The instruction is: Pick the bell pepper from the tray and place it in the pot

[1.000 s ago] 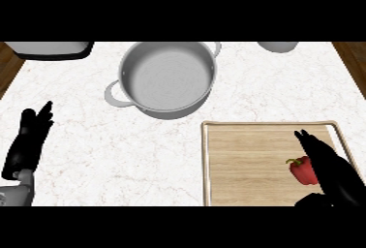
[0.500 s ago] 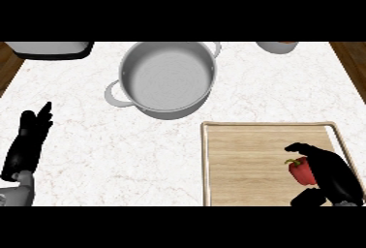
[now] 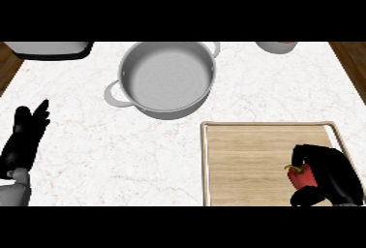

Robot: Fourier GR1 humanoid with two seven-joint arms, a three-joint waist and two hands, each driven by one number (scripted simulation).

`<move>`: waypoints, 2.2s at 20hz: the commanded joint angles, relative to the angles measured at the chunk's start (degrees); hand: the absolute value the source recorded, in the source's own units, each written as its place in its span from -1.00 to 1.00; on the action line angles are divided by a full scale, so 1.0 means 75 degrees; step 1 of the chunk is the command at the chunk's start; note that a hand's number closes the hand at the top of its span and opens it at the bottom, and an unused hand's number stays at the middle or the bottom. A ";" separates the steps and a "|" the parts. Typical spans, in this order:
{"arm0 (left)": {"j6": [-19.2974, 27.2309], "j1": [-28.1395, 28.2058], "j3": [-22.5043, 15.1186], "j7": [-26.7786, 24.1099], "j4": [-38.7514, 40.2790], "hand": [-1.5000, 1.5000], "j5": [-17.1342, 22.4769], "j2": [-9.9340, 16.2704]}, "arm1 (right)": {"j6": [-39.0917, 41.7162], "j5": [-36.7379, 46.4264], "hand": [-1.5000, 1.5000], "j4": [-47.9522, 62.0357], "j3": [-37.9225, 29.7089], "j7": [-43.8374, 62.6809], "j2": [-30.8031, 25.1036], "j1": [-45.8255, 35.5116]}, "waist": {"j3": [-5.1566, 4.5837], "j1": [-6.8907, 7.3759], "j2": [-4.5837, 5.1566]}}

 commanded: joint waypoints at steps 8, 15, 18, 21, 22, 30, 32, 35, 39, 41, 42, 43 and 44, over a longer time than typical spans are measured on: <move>0.0120 0.0142 0.0177 -0.0221 0.0115 0.00 -0.0102 -0.0028 | 0.0007 0.1354 1.00 -0.0921 0.0529 0.4606 0.2199 0.1240 | 0.0037 -0.0236 0.0024; -0.0093 0.0182 0.0056 -0.0219 0.0106 0.00 -0.0077 -0.0018 | -0.0074 0.3698 1.00 -0.2691 0.3316 0.8286 0.2243 0.0972 | 0.0036 -0.0014 -0.0023; -0.0012 0.0050 0.0008 -0.0126 0.0087 0.00 -0.0158 -0.0063 | -0.0120 0.4575 1.00 -0.3025 0.3926 0.8957 0.2249 -0.0153 | 0.0041 0.0088 -0.0014; -0.0046 -0.0128 0.0038 -0.0133 0.0146 0.00 -0.0104 -0.0064 | 0.0264 0.5514 1.00 -0.3485 0.4606 0.8955 0.2251 -0.1026 | 0.0040 0.0078 -0.0012; 0.0094 -0.0168 -0.0101 -0.0020 0.0306 0.00 -0.0235 -0.0249 | 0.0043 0.5692 1.00 -0.3765 0.5067 0.8932 0.2252 -0.1116 | 0.0039 0.0000 -0.0029; 0.0044 -0.0312 -0.0163 0.0022 0.0174 0.00 -0.0283 -0.0235 | 0.1823 0.5941 1.00 -0.3020 0.5187 0.9513 0.2252 -0.4336 | 0.0039 0.0256 0.0032; -0.0091 -0.0376 -0.0125 -0.0172 0.0375 0.00 -0.0170 -0.0222 | 0.1810 0.5410 1.00 -0.2743 0.5067 0.9669 0.2252 -0.4912 | 0.0034 0.0323 0.0057; -0.0052 -0.0206 -0.0284 -0.0420 0.0277 0.00 -0.0353 -0.0250 | 0.1820 0.4491 1.00 -0.2283 0.4308 0.9558 0.2251 -0.5634 | 0.0036 0.0466 0.0079; -0.0198 -0.0474 -0.0249 -0.0170 0.0304 0.00 -0.0262 -0.0160 | 0.1588 0.3517 1.00 -0.1476 0.3473 0.9648 0.2251 -0.6473 | 0.0038 0.0646 0.0112; -0.0265 -0.0488 -0.0308 -0.0101 0.0332 0.00 -0.0258 -0.0183 | 0.1617 0.3027 1.00 -0.1052 0.3122 0.9743 0.2251 -0.6917 | 0.0044 0.0627 0.0099; -0.0099 -0.0723 -0.0277 -0.0109 0.0446 0.00 -0.0295 -0.0277 | 0.1694 0.2874 1.00 -0.0944 0.2944 0.9781 0.2251 -0.7212 | 0.0034 0.0609 0.0108; -0.0197 -0.0730 -0.0279 -0.0145 0.0579 0.00 -0.0234 -0.0280 | 0.1415 0.2648 1.00 -0.0638 0.2780 0.9874 0.2251 -0.7283 | 0.0038 0.0610 0.0138; -0.0151 -0.0596 -0.0279 -0.0372 0.0647 0.00 -0.0290 -0.0288 | 0.1351 0.2479 1.00 -0.0298 0.2452 0.9736 0.2251 -0.7643 | 0.0037 0.0617 0.0142</move>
